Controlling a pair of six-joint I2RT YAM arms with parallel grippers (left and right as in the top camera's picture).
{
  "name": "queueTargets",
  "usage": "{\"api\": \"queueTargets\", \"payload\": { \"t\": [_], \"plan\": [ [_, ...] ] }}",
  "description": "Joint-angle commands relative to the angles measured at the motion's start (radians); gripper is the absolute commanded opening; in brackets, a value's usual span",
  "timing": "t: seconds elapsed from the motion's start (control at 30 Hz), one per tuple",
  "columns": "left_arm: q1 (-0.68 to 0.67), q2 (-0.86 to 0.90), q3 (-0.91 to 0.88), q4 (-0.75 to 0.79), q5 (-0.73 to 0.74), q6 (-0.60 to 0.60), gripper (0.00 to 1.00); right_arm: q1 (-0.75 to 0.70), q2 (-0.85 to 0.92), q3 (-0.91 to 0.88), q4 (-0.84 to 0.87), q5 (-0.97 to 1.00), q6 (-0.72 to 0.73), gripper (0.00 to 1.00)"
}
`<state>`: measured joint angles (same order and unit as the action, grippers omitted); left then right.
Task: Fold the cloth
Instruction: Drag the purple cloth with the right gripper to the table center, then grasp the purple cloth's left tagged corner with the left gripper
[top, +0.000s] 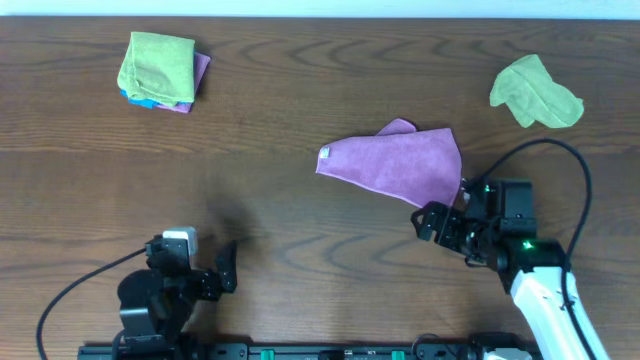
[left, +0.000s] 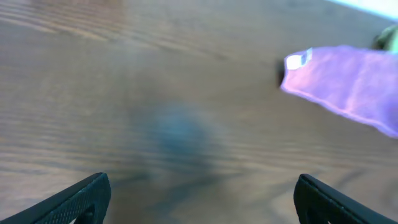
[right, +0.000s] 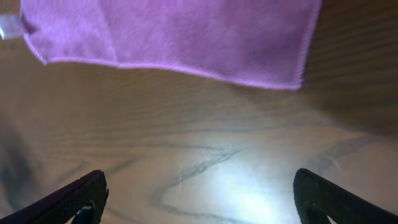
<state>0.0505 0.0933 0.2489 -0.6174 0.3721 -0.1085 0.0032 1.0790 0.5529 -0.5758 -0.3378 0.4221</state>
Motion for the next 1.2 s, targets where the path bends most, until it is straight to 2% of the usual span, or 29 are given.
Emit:
{"api": "queueTargets", "payload": {
  "t": [0.0, 0.13, 0.23, 0.53, 0.8, 1.0, 1.17],
  "plan": [
    [0.001, 0.102, 0.119, 0.013, 0.053, -0.073, 0.95, -0.048, -0.006, -0.013, 0.026, -0.01, 0.018, 0.97],
    [0.0, 0.303, 0.247, 0.009, 0.115, -0.073, 0.95, -0.098, -0.006, -0.014, 0.049, -0.011, 0.018, 0.98],
    [-0.018, 0.521, 0.371, 0.009, 0.182, -0.072, 0.95, -0.122, -0.006, -0.014, 0.049, -0.011, 0.018, 0.99],
    [-0.195, 1.04, 0.652, 0.026, 0.283, -0.072, 0.95, -0.124, -0.006, -0.014, 0.049, -0.064, 0.019, 0.99],
    [-0.345, 1.342, 0.696, 0.282, 0.305, -0.144, 0.95, -0.124, -0.006, -0.014, 0.048, -0.093, 0.019, 0.99],
    [-0.389, 1.505, 0.696, 0.483, 0.307, -0.241, 0.95, -0.124, -0.006, -0.014, 0.042, -0.093, 0.019, 0.99],
    [-0.405, 1.621, 0.696, 0.612, 0.306, -0.261, 0.95, -0.124, -0.006, -0.014, 0.041, -0.097, 0.019, 0.99]
  ]
}}
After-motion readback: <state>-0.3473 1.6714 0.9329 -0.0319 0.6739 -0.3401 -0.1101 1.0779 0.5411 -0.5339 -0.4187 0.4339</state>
